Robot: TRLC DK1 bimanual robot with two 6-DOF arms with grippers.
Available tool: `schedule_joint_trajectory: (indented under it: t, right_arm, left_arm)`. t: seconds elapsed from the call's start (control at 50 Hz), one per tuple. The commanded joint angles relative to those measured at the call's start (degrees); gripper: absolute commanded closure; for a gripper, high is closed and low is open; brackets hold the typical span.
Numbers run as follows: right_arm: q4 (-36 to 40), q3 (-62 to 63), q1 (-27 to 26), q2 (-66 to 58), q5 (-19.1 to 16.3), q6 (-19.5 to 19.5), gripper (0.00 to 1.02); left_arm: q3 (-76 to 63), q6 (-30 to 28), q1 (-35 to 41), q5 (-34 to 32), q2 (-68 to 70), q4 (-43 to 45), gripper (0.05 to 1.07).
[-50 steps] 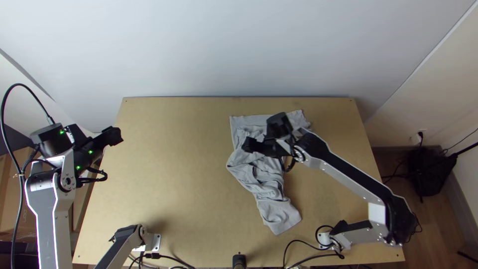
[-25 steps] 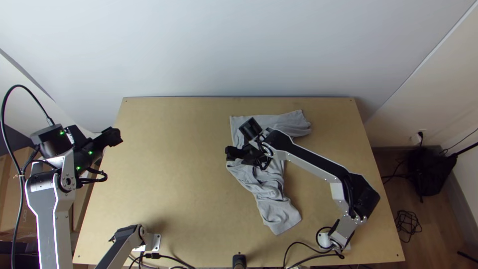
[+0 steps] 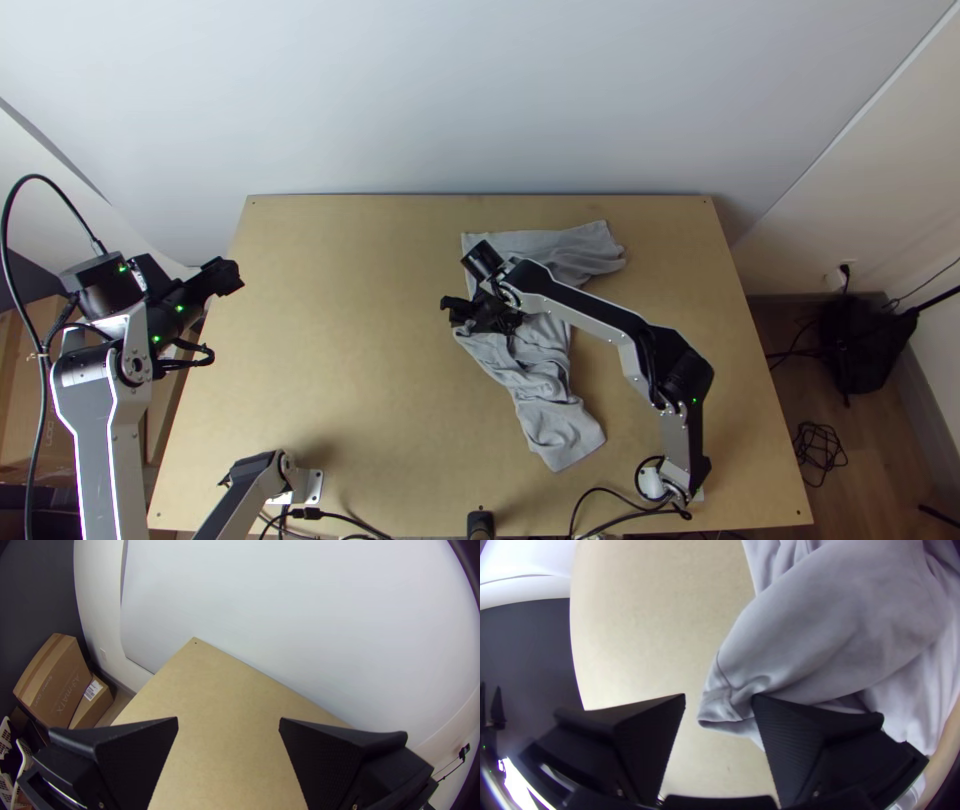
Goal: Fold the t-shirt
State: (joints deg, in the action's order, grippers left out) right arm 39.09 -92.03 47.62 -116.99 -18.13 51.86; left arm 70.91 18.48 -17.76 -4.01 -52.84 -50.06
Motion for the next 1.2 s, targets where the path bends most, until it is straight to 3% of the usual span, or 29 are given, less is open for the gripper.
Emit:
schedule_joint_trajectory:
  t: [0.0,0.16,0.36,0.92,1.18]
  right_arm:
    - [-0.6,-1.8,0.4,-1.7,2.7,0.2,0.99]
    - [-0.2,0.7,0.1,2.4,2.6,-1.4,1.00]
    - [-0.2,7.7,-4.3,13.2,2.6,-1.4,1.00]
    - [0.4,31.0,-18.3,42.8,2.6,0.4,1.00]
    - [5.7,40.7,-21.8,53.9,2.6,-3.3,1.00]
  left_arm:
    - [-0.8,0.8,-0.3,-0.5,0.6,-0.1,0.10]
    - [-1.6,0.5,0.9,-0.6,-0.1,0.8,0.10]
    - [-3.8,0.3,6.4,-0.6,-1.7,4.1,0.10]
    - [-4.5,-2.7,29.6,0.1,-13.5,17.2,0.10]
    - [-1.7,-2.4,38.6,1.8,-24.6,24.4,0.10]
